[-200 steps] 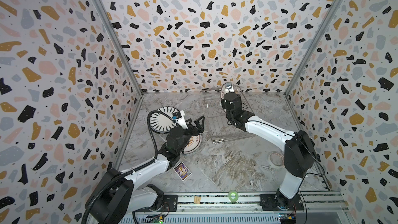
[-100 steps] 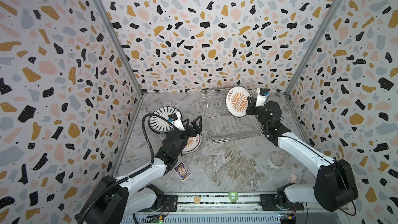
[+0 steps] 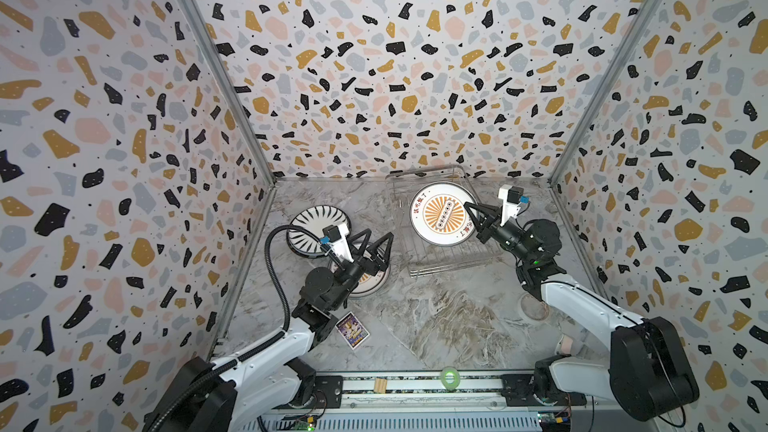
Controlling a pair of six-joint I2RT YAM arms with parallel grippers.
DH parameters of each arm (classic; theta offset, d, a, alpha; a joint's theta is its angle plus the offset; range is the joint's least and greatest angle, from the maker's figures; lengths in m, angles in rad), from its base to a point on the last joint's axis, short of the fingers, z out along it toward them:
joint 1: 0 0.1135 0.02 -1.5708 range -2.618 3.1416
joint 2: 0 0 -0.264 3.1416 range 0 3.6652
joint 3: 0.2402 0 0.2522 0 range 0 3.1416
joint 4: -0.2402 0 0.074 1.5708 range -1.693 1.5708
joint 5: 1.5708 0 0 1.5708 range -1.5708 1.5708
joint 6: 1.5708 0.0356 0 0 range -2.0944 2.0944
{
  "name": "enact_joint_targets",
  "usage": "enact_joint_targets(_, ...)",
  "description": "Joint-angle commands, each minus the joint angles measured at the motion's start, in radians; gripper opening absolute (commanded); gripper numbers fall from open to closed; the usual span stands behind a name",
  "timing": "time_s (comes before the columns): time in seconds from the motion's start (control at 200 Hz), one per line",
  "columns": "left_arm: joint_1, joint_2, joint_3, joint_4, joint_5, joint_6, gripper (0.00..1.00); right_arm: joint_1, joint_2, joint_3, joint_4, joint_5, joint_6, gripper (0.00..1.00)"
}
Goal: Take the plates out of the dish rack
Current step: 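Lift the last sunburst plate from the rack toward the left gripper, then grasp the sunburst plate rim with the left gripper while the right gripper holds it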
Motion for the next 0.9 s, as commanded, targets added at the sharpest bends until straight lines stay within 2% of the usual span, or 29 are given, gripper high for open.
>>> enact_joint_targets(0.0, -0.036, 0.022, 0.017, 0.101, 0.075, 0.06, 1.0, -0.002, -0.04, -0.012, 0.207, -0.115, 0.071, 0.0)
enact_joint_targets(0.17, -0.06, 0.086, 0.048, 0.15, 0.126, 0.059, 0.98, 0.0, -0.03, -0.013, 0.225, -0.141, 0.097, 0.0)
enact_joint_targets(0.29, -0.072, 0.12, 0.071, 0.165, 0.146, 0.059, 0.9, 0.006, -0.033, -0.019, 0.241, -0.165, 0.099, 0.0)
enact_joint_targets(0.426, -0.083, 0.138, 0.075, 0.198, 0.155, 0.054, 0.71, 0.03, -0.025, -0.016, 0.251, -0.199, 0.08, 0.0)
enact_joint_targets(0.536, -0.093, 0.15, 0.09, 0.188, 0.17, 0.057, 0.55, 0.05, -0.03, -0.025, 0.246, -0.181, 0.048, 0.0)
enact_joint_targets(0.726, -0.1, 0.156, 0.089, 0.186, 0.17, 0.051, 0.19, 0.052, -0.03, -0.03, 0.239, -0.156, 0.033, 0.0)
enact_joint_targets(0.896, -0.101, 0.146, 0.084, 0.176, 0.164, 0.05, 0.07, 0.058, -0.032, -0.028, 0.232, -0.164, 0.024, 0.0)
